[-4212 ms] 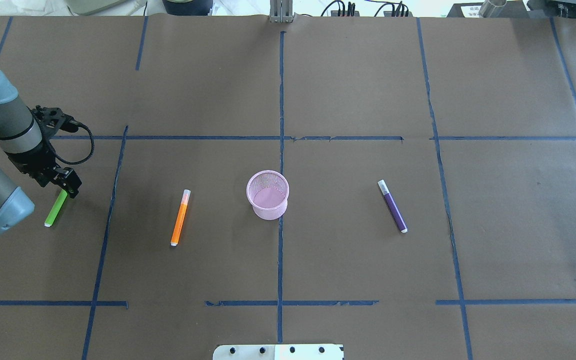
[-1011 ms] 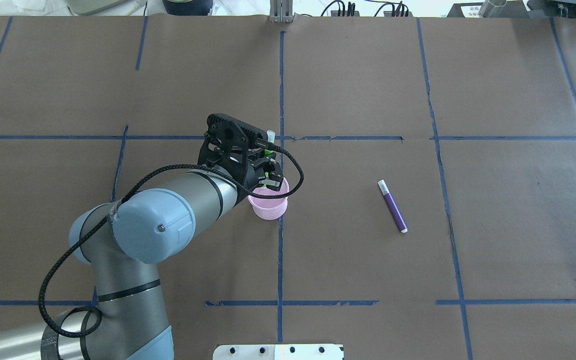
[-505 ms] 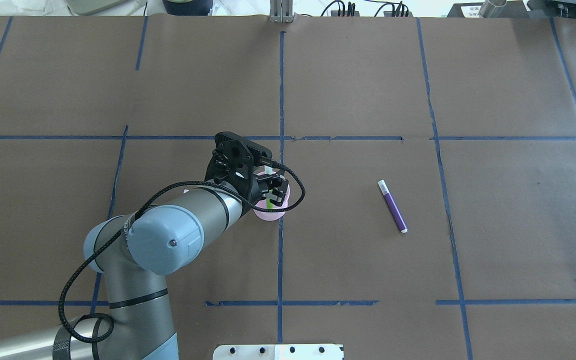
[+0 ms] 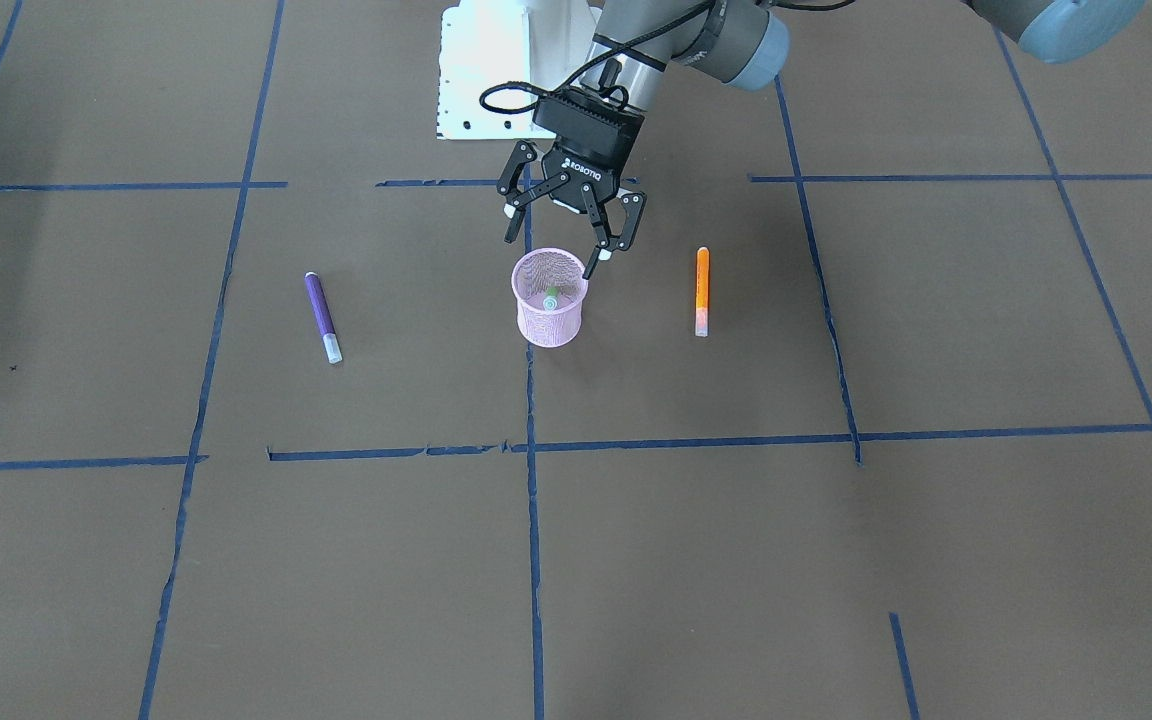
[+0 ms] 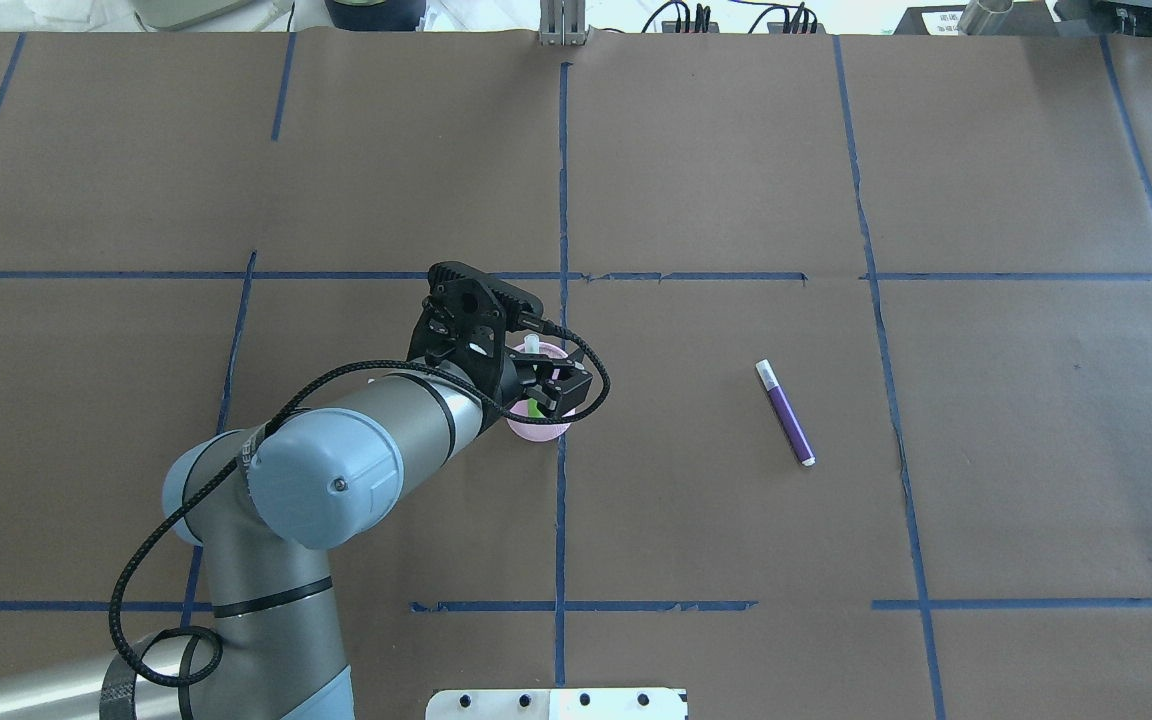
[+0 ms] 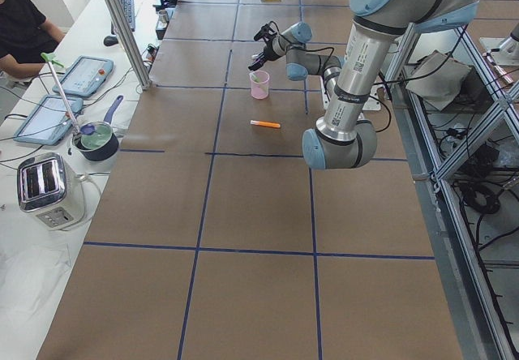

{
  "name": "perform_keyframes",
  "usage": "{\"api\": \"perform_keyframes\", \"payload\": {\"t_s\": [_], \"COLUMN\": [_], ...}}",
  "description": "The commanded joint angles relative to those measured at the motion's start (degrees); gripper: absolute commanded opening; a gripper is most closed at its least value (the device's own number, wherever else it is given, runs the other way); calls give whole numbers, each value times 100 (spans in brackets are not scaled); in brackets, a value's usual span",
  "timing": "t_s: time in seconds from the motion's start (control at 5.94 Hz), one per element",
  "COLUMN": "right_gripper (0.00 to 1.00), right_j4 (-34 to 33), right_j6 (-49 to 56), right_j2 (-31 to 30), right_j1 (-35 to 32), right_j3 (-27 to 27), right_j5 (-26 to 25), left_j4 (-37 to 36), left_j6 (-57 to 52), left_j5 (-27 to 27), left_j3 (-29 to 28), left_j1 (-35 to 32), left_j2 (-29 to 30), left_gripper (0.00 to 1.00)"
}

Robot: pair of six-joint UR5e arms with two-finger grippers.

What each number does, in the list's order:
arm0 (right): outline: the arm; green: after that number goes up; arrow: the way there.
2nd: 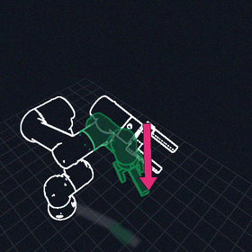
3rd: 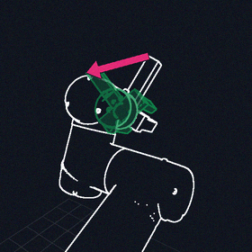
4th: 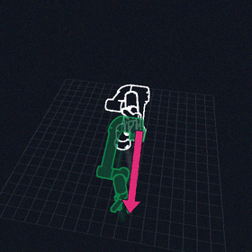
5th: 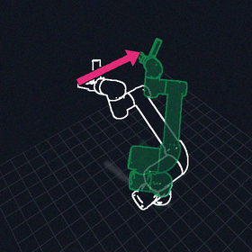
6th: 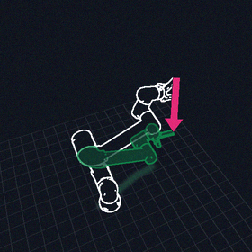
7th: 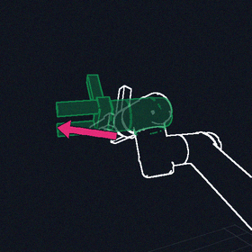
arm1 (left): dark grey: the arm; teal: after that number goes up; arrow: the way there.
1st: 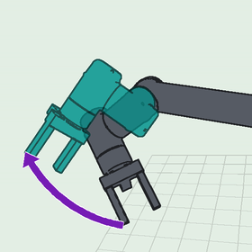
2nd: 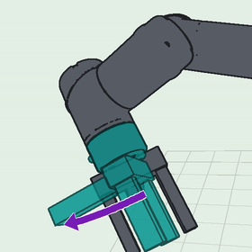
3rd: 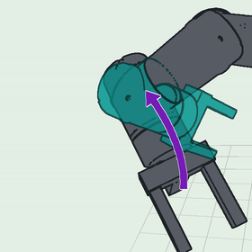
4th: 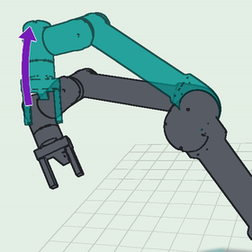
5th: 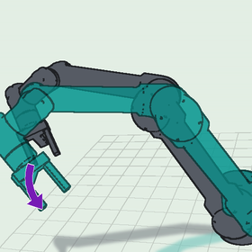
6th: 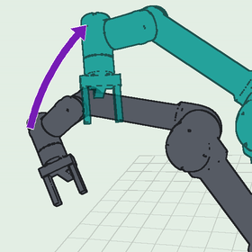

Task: Collect pens into pen holder
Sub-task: 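Lower the green highlighter into the cup and open the left gripper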

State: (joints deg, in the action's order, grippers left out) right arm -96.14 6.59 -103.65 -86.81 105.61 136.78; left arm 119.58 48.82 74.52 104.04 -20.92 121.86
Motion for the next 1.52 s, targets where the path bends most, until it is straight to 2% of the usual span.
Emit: {"api": "perform_keyframes", "payload": {"t_s": [0.0, 0.17, 0.34, 0.51, 0.67, 0.84, 1.18, 1.35], "right_gripper": [99, 99, 99, 98, 98, 93, 92, 88], "right_j4": [208, 897, 1592, 1851, 1836, 1845, 1871, 2071], "right_j6": [17, -104, -193, -202, -542, -745, -712, -703], "right_j2": [535, 686, 958, 969, 995, 1100, 1503, 1505], "right_j1": [58, 363, 383, 549, 638, 830, 858, 858], "right_j3": [-809, -1440, -2403, -2805, -2835, -3131, -3754, -3880], "right_j5": [-507, -729, -462, -207, -178, -195, -239, -257], "left_j4": [-711, -899, -936, -928, -928, -928, -928, -928], "left_j6": [22, 49, 58, 66, 66, 66, 66, 66], "left_j5": [1660, 2349, 2609, 2620, 2611, 2620, 2620, 2620], "left_j3": [28, 150, 325, 345, 345, 397, 433, 476], "left_j1": [-664, -964, -1071, -1072, -1072, -1072, -1072, -1072], "left_j2": [-257, -442, -591, -602, -602, -645, -698, -724], "left_gripper": [100, 100, 100, 100, 100, 100, 100, 100]}}
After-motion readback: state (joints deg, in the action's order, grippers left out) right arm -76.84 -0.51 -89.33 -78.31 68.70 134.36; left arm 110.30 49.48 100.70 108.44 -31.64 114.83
